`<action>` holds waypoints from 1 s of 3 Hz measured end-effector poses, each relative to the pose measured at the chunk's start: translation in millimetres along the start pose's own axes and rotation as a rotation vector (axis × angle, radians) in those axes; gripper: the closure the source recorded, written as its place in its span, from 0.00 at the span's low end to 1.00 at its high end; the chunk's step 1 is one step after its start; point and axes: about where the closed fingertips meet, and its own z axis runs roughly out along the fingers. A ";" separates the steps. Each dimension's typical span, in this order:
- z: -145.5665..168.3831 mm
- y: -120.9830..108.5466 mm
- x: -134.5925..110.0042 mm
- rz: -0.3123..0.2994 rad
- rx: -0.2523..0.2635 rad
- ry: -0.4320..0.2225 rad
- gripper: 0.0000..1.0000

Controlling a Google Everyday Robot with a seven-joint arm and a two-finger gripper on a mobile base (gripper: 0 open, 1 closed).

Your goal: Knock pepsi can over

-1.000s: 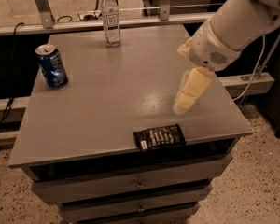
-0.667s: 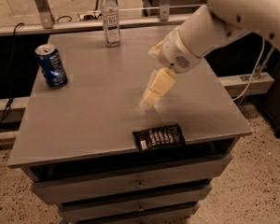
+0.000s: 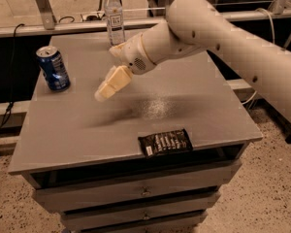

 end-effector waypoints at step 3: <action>109.7 0.3 -85.9 0.024 -0.078 -0.281 0.00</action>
Offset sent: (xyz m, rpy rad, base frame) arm 0.0243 0.1532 0.0177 0.3408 0.0353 0.0914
